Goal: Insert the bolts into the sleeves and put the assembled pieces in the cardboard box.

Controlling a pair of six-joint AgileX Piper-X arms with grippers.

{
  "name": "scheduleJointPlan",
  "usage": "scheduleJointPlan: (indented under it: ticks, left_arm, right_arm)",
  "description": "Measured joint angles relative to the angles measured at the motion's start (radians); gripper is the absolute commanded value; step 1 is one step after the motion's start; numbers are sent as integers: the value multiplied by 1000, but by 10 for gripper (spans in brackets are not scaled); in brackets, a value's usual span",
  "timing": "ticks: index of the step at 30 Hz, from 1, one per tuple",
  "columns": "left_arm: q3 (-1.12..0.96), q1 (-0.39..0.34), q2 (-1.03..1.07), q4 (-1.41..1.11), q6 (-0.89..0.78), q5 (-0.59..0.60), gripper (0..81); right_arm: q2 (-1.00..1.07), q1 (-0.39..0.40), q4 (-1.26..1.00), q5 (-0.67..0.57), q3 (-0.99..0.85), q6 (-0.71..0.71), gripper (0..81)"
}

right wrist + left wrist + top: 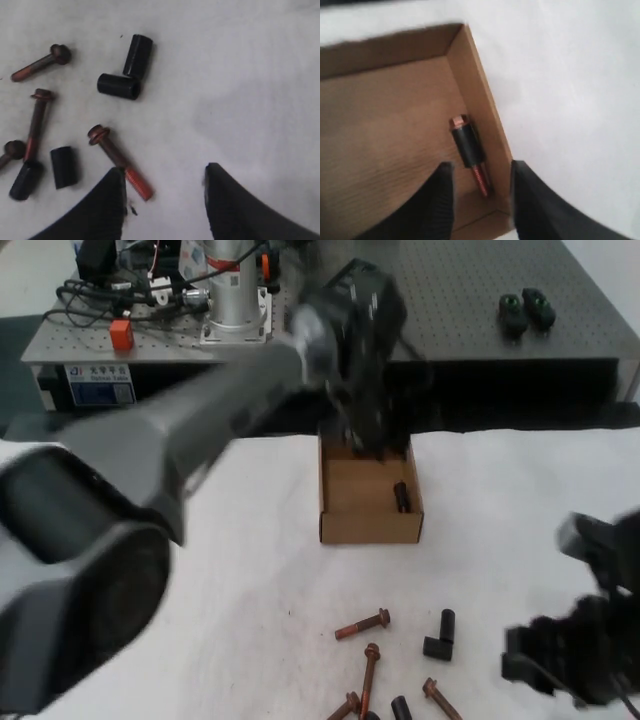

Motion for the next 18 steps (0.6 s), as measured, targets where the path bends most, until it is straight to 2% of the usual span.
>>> scheduleJointPlan:
  ticks: [3, 6, 14, 18]
  left_arm:
    - [0, 2, -107, 61, 83, -99, 273]
    - [40, 5, -188, 88, 139, -163, 273]
    - [499, 5, -504, -21, 195, -188, 273]
    - [592, 5, -562, -57, 218, -188, 273]
  right_arm:
    - [329, 15, -99, 11, -133, -3, 361]
    - [513, 53, -129, 14, -265, -14, 361]
    - [695, 106, -115, 69, -426, -26, 361]
    - [734, 113, -71, 107, -448, -43, 361]
